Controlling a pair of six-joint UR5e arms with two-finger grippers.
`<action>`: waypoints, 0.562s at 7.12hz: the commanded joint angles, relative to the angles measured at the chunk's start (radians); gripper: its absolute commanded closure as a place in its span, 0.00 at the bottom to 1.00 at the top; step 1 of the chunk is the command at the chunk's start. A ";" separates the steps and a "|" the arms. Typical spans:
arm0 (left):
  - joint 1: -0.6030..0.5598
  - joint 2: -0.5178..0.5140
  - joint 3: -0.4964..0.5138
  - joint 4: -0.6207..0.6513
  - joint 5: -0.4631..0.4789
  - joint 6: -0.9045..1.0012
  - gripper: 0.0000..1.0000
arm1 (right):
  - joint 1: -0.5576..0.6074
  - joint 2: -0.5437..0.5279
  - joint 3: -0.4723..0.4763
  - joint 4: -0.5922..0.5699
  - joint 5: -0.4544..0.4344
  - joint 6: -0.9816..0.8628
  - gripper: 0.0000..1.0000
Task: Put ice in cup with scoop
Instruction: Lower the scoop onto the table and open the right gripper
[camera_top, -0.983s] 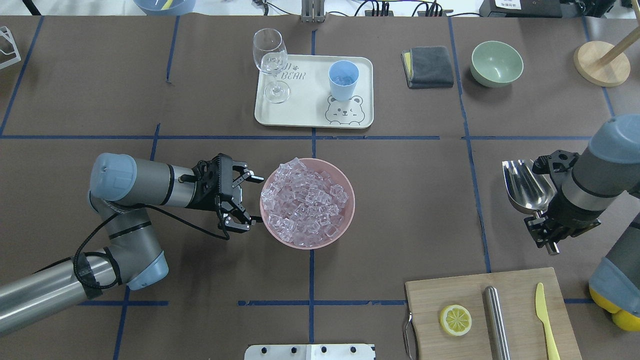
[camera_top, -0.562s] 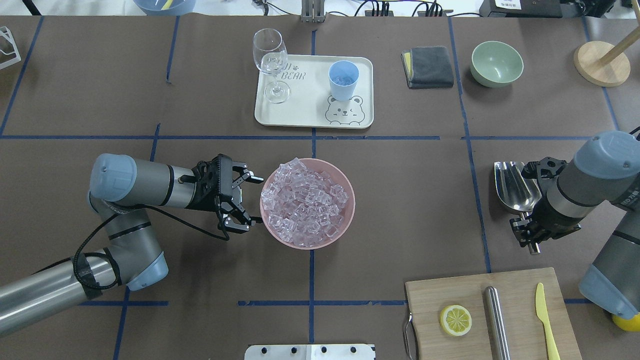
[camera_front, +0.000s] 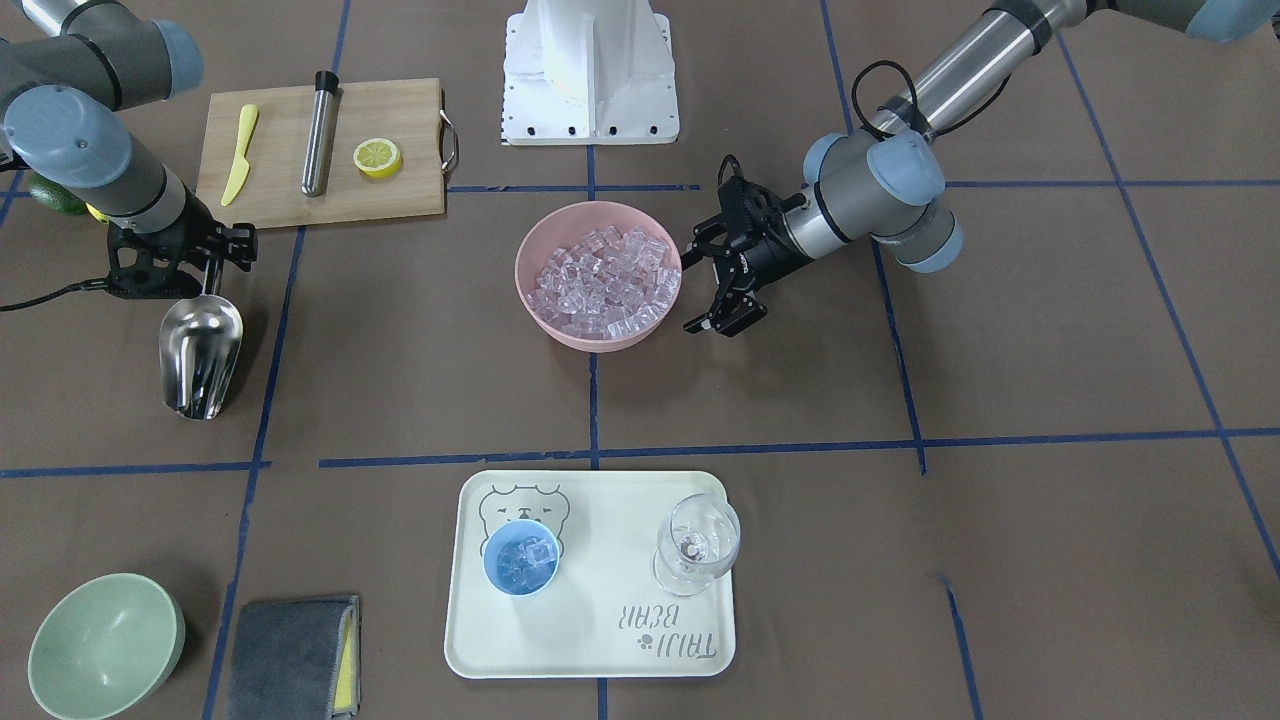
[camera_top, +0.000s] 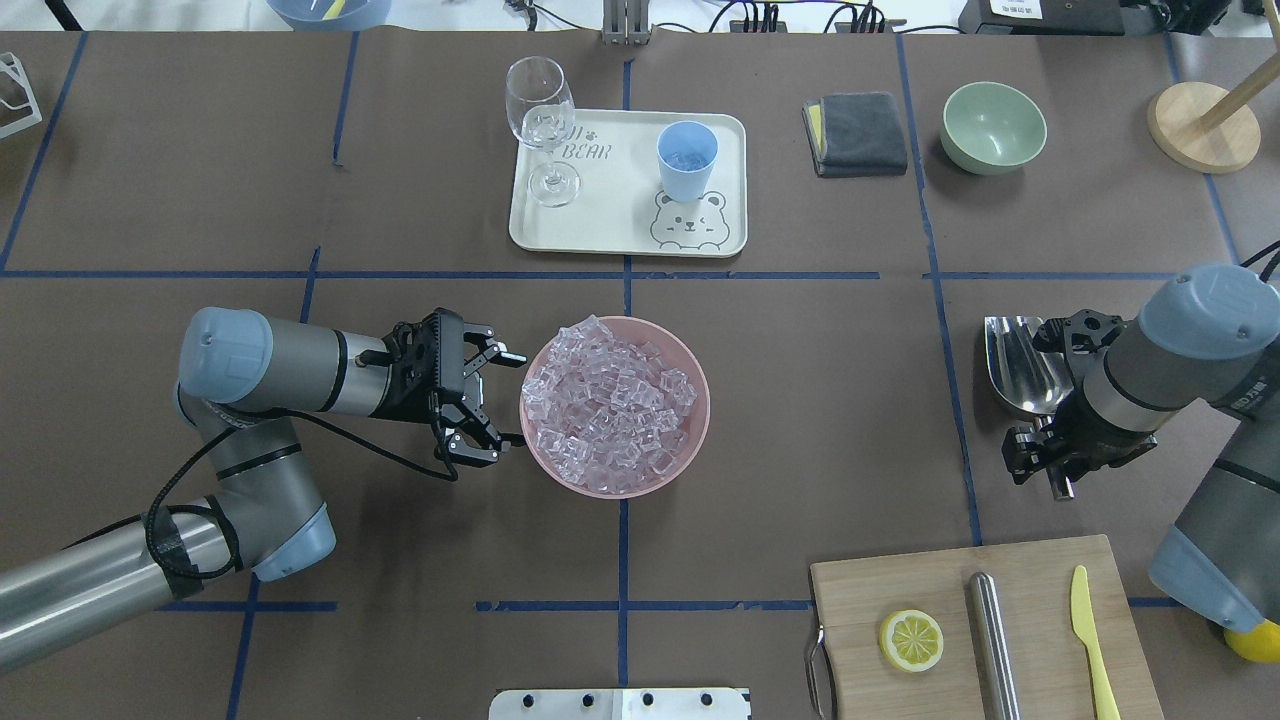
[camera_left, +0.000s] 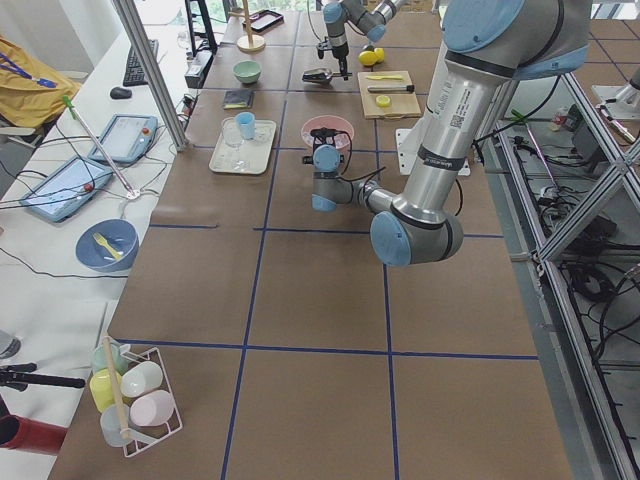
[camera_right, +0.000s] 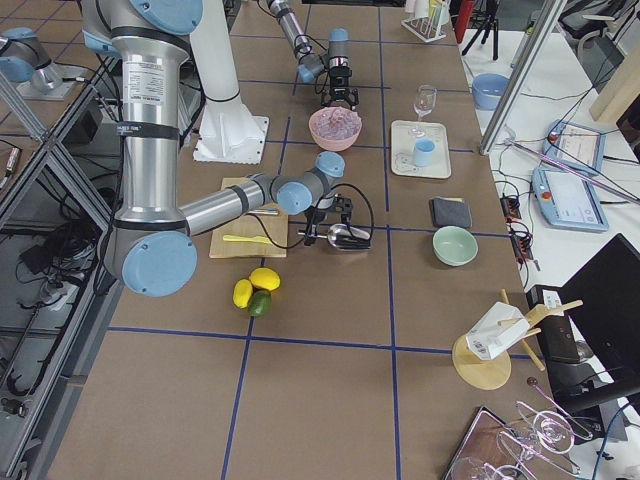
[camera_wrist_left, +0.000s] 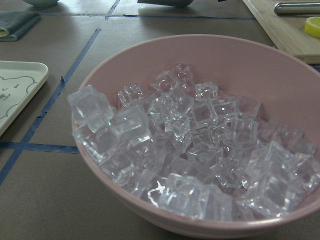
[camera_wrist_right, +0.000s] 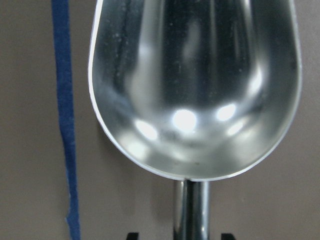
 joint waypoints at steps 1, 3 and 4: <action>0.000 0.000 -0.002 0.000 0.000 0.000 0.00 | 0.102 0.035 0.012 -0.013 -0.004 -0.022 0.00; 0.000 0.000 -0.002 -0.002 -0.001 0.000 0.00 | 0.252 0.035 0.006 -0.015 0.004 -0.197 0.00; -0.002 0.000 -0.003 -0.002 -0.001 -0.002 0.00 | 0.353 0.032 0.000 -0.021 0.012 -0.288 0.00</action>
